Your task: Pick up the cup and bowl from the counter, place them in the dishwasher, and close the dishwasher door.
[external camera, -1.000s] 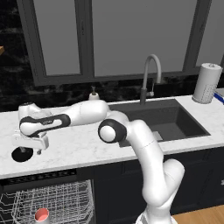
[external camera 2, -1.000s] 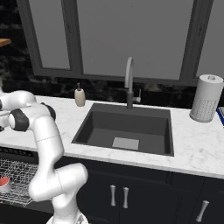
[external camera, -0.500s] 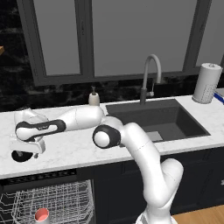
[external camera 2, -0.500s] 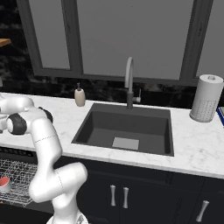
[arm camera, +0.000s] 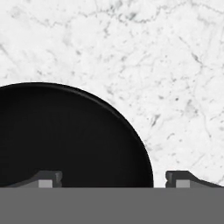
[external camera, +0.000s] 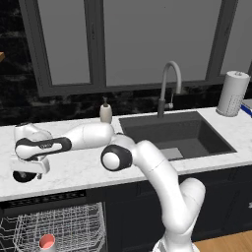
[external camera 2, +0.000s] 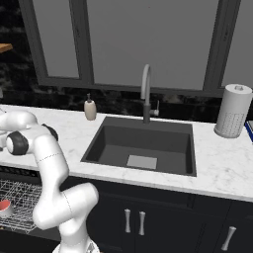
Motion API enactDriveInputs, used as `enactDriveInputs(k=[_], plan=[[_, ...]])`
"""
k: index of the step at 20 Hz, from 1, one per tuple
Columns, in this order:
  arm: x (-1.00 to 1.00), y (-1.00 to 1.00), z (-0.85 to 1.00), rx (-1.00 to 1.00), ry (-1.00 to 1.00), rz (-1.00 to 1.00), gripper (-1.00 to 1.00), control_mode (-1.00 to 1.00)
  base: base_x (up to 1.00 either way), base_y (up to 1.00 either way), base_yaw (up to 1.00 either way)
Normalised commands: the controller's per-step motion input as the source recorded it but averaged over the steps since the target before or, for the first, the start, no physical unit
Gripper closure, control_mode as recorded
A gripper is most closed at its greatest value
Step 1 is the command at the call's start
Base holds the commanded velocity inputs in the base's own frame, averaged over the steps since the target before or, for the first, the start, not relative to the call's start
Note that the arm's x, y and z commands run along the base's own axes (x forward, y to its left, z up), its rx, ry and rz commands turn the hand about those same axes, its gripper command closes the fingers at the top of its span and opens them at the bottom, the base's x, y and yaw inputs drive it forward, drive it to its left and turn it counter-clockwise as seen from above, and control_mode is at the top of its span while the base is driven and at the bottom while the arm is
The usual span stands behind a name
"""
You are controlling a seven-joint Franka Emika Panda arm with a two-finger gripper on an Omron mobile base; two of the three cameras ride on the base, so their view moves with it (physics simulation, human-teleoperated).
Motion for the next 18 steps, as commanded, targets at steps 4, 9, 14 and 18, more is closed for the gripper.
enactDriveInputs(k=[4, 9, 14, 18], plan=[[0.0, 0.0, 0.0, 0.0, 0.0, 0.0, 1.0, -1.0, 0.0, 0.0, 0.0], [0.0, 0.0, 0.0, 0.0, 0.0, 0.0, 1.0, -1.0, 0.0, 0.0, 0.0], [-0.28, 0.0, 0.0, 0.0, 0.0, 0.0, 1.0, -1.0, 0.0, 0.0, 0.0], [-0.82, -0.19, 0.0, 0.02, -0.02, -0.05, 1.0, -1.0, 0.0, 0.0, 0.0]])
